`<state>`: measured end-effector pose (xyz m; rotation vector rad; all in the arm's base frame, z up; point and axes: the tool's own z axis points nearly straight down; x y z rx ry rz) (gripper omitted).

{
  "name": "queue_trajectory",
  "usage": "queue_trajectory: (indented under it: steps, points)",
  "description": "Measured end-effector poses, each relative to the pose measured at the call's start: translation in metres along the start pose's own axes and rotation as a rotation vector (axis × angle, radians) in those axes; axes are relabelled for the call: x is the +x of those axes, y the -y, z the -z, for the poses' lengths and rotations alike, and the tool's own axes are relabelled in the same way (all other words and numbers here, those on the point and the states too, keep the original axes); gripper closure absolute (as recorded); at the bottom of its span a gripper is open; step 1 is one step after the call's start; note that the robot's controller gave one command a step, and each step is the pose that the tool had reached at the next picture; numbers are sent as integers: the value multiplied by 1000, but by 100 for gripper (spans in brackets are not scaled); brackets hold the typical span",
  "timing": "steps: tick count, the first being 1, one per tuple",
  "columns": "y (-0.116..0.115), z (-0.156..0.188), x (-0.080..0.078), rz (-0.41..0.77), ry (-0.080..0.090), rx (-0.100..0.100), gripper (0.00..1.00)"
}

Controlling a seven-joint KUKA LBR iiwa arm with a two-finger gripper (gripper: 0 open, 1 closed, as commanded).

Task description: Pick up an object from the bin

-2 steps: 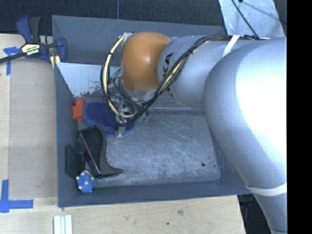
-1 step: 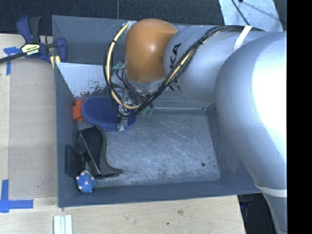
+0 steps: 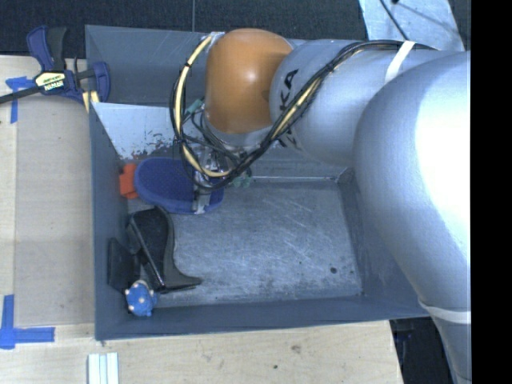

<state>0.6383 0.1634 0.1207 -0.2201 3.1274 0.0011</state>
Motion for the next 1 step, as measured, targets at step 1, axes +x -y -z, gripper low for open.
queue_trajectory:
  steps: [1]
  points:
    - [0,83,-3,-2,7,-1,100]
